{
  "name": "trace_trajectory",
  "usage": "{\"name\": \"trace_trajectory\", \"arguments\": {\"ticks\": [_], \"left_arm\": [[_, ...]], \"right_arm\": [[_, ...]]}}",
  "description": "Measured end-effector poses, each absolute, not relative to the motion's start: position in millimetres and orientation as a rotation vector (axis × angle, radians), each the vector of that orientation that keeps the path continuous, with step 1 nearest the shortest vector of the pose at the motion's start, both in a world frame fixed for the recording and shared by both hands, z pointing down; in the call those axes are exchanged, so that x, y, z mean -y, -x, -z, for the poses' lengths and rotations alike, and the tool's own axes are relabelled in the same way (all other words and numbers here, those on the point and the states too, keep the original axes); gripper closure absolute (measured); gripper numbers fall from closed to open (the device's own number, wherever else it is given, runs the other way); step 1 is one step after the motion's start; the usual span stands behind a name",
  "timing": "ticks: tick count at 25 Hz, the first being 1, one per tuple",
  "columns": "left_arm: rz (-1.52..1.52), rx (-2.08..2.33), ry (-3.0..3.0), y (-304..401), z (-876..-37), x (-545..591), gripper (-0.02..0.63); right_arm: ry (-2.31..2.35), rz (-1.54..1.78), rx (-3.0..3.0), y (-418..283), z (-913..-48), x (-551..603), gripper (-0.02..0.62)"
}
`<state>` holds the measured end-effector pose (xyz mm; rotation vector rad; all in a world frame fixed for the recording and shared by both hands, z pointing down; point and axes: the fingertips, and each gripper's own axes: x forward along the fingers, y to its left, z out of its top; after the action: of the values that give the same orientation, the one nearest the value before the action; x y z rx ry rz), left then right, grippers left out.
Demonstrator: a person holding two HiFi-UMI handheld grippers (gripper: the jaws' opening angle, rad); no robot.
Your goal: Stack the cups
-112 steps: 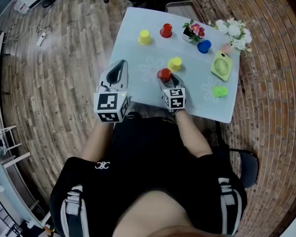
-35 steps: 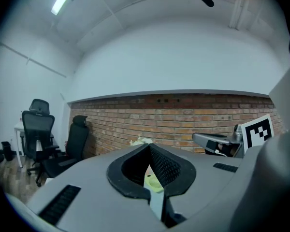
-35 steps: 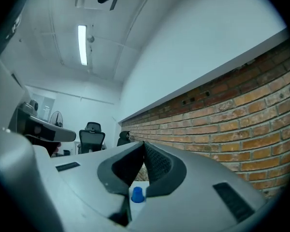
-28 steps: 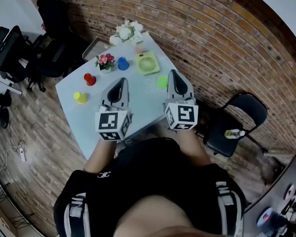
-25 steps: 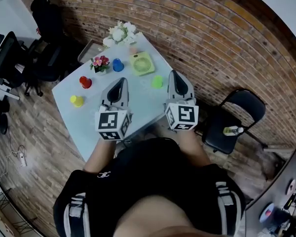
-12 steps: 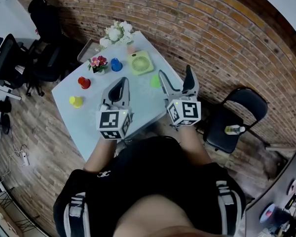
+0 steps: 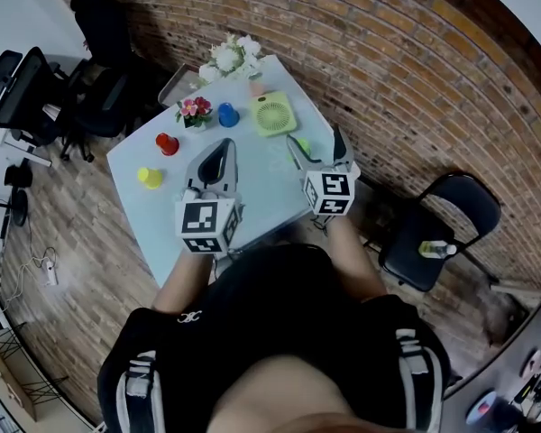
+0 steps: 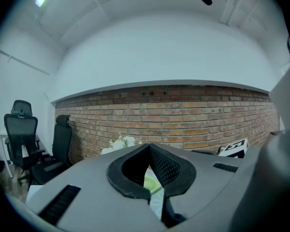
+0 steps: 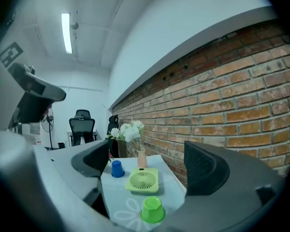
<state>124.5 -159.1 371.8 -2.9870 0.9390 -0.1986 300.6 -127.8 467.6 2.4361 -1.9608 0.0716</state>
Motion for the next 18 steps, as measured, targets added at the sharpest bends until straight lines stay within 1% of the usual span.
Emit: {"name": "trace_trajectory", "arguments": {"ticks": [4,18], "left_arm": [[0.21,-0.983,2.956,-119.5,-372.3,166.3,0.603],[0.224,-1.147,2.908,-104.4,-382.8,186.4,0.603]], "right_arm": [[-2.384,-0.238,1.946,-304.4,-521.4,144.5,0.133],[-2.071,-0.648,1.817,-308.6,-678.1,164.0,0.137]]}}
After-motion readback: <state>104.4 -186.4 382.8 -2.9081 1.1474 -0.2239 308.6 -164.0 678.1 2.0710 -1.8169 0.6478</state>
